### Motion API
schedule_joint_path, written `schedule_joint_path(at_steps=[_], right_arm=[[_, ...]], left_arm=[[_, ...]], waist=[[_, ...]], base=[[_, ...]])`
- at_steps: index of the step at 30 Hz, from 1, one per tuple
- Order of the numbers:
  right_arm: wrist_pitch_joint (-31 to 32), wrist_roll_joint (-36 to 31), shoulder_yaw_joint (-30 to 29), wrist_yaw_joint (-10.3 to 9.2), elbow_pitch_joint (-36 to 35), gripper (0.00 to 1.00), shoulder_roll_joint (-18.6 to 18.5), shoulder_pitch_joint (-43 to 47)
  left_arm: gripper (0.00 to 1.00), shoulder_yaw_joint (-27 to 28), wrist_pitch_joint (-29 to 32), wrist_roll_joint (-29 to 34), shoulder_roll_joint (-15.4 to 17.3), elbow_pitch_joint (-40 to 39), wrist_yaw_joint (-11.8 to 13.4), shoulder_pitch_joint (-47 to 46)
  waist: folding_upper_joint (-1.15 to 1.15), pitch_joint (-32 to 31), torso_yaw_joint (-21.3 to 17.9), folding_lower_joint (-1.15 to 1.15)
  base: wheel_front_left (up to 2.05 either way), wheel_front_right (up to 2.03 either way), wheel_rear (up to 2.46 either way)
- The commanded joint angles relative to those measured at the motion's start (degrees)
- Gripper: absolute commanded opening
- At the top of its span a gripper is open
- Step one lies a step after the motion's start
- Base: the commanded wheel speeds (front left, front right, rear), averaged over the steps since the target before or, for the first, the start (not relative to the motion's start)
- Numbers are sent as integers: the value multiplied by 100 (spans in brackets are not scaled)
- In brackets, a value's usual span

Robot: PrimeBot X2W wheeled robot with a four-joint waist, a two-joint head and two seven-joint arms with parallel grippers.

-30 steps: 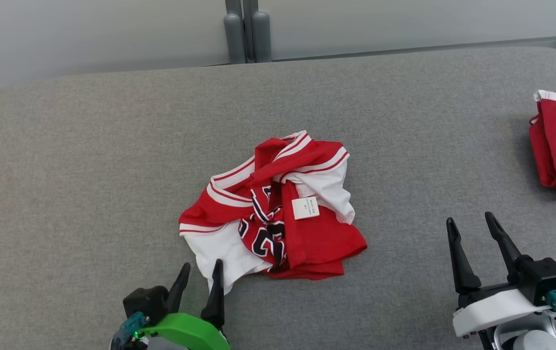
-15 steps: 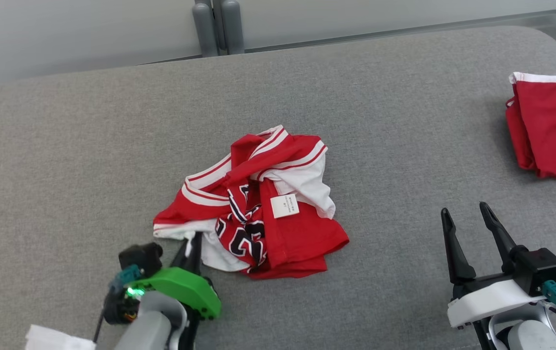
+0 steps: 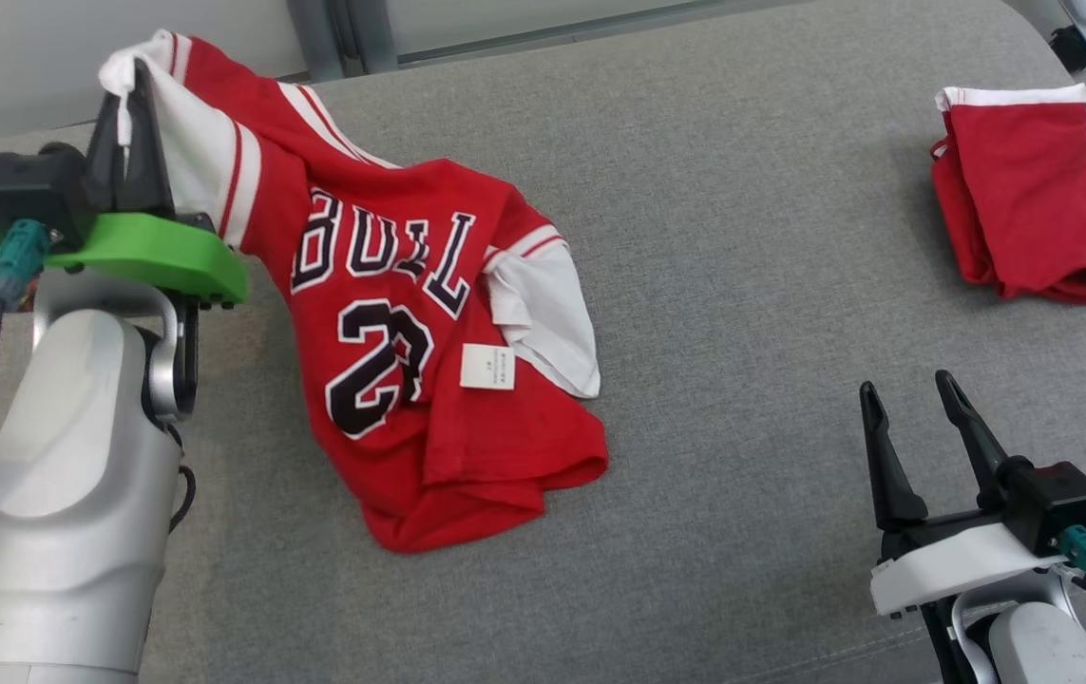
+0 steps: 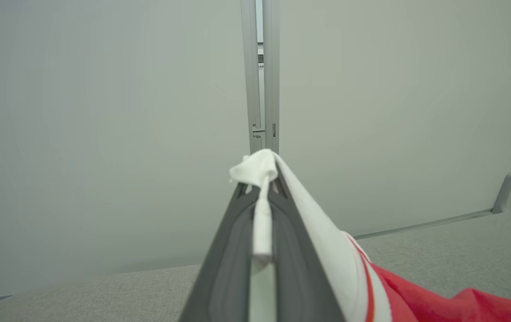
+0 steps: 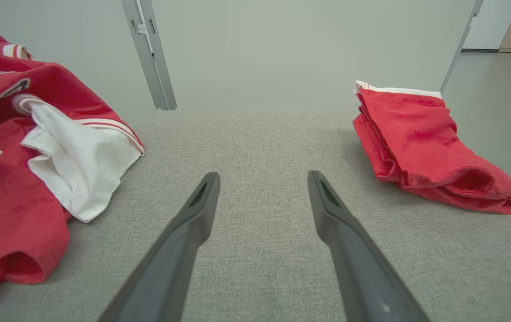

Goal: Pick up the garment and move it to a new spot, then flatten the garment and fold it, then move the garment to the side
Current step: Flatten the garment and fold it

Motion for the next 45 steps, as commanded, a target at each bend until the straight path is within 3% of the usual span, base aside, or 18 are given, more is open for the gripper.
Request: schedule_joint_path(at_steps=[1, 4, 6, 12, 17, 21, 24, 28, 36, 37, 38, 39, 45], right_arm=[[-1, 56, 16, -7, 9, 100, -20, -94], [-1, 67, 40, -7, 44, 100, -32, -129], [-1, 63, 65, -7, 78, 100, -49, -125], [-1, 33, -17, -7, 68, 100, -83, -21], [0, -6, -49, -7, 82, 100, -48, 118], [0, -34, -55, -7, 87, 100, -8, 252], [0, -52, -32, -7, 82, 100, 16, 290], [0, -55, 20, -7, 57, 100, 50, 308], [0, 8, 16, -7, 98, 100, 73, 303], [0, 16, 1, -7, 99, 100, 80, 312], [0, 20, -8, -7, 100, 100, 89, 322], [0, 23, -17, -7, 106, 100, 99, 332], [0, 13, -27, -7, 120, 100, 121, 361]], left_arm=[[0, 140, -27, 115, -26, -67, 57, -90], [2, 332, -16, 117, -255, 164, -107, 32], [100, 301, -15, 103, -340, 715, -289, 158], [100, 626, -14, -132, -708, 1303, -524, 586], [100, 809, -15, -300, -939, 891, -742, 1307], [100, 379, -15, -500, -1025, 465, -1013, 2068], [100, -318, 18, -1054, -1031, 212, -1108, 2531], [100, -1101, 225, -1620, -1020, -16, -950, 2822], [100, -1570, 296, -1991, -1022, 38, -616, 2614], [89, -1602, 290, -2012, -1023, 43, -604, 2603], [42, -1620, 286, -2013, -1022, 47, -588, 2591], [0, -1650, 277, -2015, -1021, 36, -599, 2577], [0, -1852, 302, -1838, -1013, -175, -621, 2512]], waist=[[0, 120, -82, 0], [0, 133, -79, 0], [0, 92, -58, 0], [0, -78, 145, 0], [0, -305, 310, 0], [0, -498, 409, 0], [0, -556, 433, 0], [0, -532, 436, 0], [0, -496, 255, 0], [0, -493, 236, 0], [0, -492, 223, 0], [0, -489, 209, 0], [0, -504, 167, 0]], base=[[0, 0, 0], [0, 0, 0], [0, 0, 0], [0, 0, 0], [0, 0, 0], [0, 0, 0], [0, 0, 0], [0, 0, 0], [0, 0, 0], [0, 0, 0], [0, 0, 0], [0, 0, 0], [0, 0, 0]])
